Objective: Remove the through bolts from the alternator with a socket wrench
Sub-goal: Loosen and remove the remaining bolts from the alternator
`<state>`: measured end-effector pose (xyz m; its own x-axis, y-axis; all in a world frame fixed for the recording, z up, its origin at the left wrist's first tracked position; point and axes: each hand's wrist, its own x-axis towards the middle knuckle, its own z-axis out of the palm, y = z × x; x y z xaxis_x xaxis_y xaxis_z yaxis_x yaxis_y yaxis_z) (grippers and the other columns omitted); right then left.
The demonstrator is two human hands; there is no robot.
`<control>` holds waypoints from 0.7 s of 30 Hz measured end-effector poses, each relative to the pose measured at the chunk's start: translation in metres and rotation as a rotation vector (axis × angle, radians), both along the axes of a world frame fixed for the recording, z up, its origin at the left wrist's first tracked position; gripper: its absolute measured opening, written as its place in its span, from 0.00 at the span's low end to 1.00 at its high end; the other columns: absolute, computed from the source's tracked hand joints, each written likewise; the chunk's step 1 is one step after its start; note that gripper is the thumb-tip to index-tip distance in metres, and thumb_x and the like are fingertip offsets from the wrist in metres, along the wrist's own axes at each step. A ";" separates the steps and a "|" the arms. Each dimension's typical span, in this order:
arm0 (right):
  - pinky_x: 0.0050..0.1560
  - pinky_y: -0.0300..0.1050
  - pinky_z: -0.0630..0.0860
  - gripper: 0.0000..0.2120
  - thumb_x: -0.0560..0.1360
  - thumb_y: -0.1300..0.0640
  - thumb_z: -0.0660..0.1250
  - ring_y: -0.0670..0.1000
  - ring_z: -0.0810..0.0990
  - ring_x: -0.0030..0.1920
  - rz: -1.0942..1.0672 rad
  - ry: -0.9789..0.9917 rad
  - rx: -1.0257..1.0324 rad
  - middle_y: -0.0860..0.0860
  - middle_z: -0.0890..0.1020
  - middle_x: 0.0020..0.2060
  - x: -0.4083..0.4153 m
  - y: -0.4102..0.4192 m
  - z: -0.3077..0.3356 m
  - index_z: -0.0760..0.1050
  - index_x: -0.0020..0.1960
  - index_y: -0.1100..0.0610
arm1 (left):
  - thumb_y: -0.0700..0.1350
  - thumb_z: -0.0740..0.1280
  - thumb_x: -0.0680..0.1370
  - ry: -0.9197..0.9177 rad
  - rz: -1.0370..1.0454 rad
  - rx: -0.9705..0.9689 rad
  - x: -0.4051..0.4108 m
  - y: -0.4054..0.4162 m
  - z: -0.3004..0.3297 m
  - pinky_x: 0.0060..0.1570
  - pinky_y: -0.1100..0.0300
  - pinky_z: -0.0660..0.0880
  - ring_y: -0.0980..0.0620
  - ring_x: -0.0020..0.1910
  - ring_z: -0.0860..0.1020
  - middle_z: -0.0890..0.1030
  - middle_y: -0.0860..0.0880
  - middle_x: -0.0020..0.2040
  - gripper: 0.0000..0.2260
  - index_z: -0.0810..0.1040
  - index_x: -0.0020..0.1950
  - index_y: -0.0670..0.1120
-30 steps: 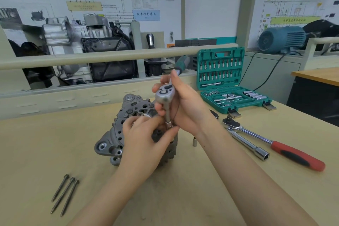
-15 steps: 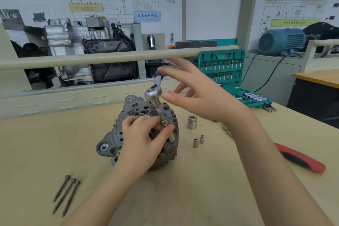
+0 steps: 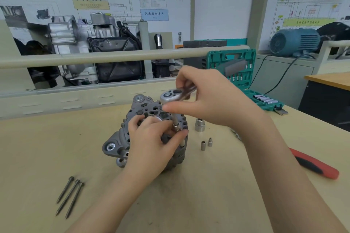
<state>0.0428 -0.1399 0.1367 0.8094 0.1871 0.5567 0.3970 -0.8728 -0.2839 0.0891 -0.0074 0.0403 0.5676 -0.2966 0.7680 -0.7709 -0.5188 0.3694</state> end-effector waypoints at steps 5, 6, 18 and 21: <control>0.42 0.41 0.69 0.15 0.76 0.49 0.60 0.40 0.69 0.36 0.030 0.048 -0.134 0.47 0.78 0.51 -0.001 0.010 -0.001 0.72 0.60 0.51 | 0.56 0.65 0.70 0.011 -0.014 0.023 0.001 -0.002 -0.003 0.56 0.72 0.49 0.68 0.47 0.67 0.77 0.51 0.31 0.16 0.77 0.32 0.45; 0.44 0.40 0.69 0.14 0.77 0.51 0.60 0.41 0.70 0.39 0.053 0.061 -0.134 0.47 0.77 0.51 -0.002 0.011 -0.001 0.73 0.60 0.52 | 0.56 0.63 0.70 0.012 -0.017 0.021 0.001 -0.002 -0.003 0.56 0.73 0.49 0.67 0.48 0.67 0.77 0.51 0.31 0.16 0.77 0.33 0.44; 0.40 0.32 0.69 0.13 0.71 0.46 0.66 0.30 0.70 0.32 0.012 0.099 -0.198 0.40 0.76 0.42 -0.025 -0.001 0.012 0.76 0.54 0.46 | 0.49 0.70 0.72 0.019 -0.149 0.053 -0.001 0.002 -0.001 0.53 0.82 0.49 0.79 0.44 0.63 0.79 0.50 0.34 0.09 0.78 0.37 0.44; 0.48 0.45 0.73 0.16 0.70 0.42 0.64 0.39 0.68 0.35 -0.053 0.083 -0.245 0.42 0.79 0.48 -0.031 0.003 0.014 0.75 0.56 0.45 | 0.52 0.69 0.69 0.003 -0.132 0.014 0.000 0.001 0.001 0.53 0.76 0.56 0.72 0.45 0.66 0.78 0.54 0.31 0.10 0.76 0.34 0.46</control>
<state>0.0123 -0.1373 0.1511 0.8629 0.2637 0.4311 0.3327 -0.9386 -0.0918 0.0894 -0.0064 0.0411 0.5249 -0.3797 0.7618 -0.8320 -0.4179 0.3649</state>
